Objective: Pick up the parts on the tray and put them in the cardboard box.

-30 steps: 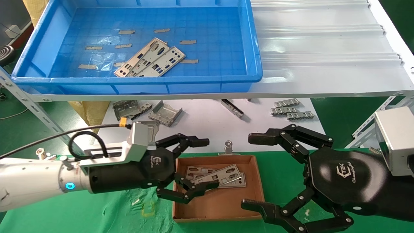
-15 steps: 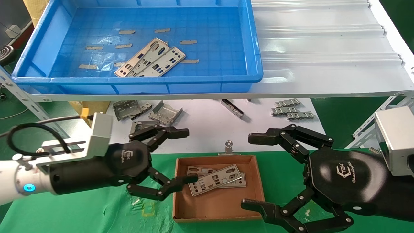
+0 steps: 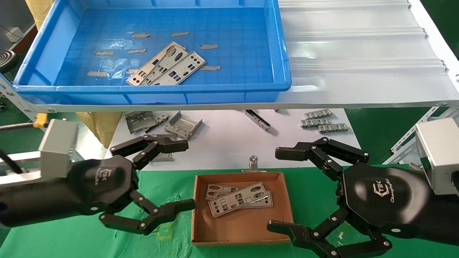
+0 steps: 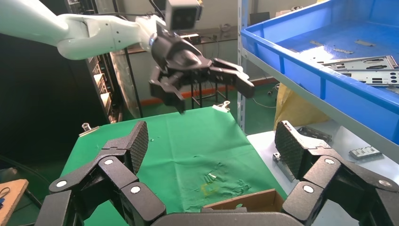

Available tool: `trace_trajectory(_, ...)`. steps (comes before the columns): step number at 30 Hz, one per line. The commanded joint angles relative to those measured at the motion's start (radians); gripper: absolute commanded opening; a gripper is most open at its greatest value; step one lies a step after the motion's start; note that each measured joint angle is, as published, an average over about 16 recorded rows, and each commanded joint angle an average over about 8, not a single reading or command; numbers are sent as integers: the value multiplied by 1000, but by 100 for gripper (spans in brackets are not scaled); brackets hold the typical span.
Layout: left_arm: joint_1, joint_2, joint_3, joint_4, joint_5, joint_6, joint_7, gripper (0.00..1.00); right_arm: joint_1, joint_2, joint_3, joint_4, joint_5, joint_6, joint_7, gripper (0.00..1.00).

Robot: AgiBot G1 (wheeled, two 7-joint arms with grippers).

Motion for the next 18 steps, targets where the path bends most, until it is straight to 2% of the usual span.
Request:
trace_trajectory(1,13,-21,-16,-38,-4,-4,-23,100,0,0,0,0,0,0,0,100)
trace_trajectory(18,111,-177,-138,-321,-38,-28,-186,100,0,0,0,0,0,0,0,100)
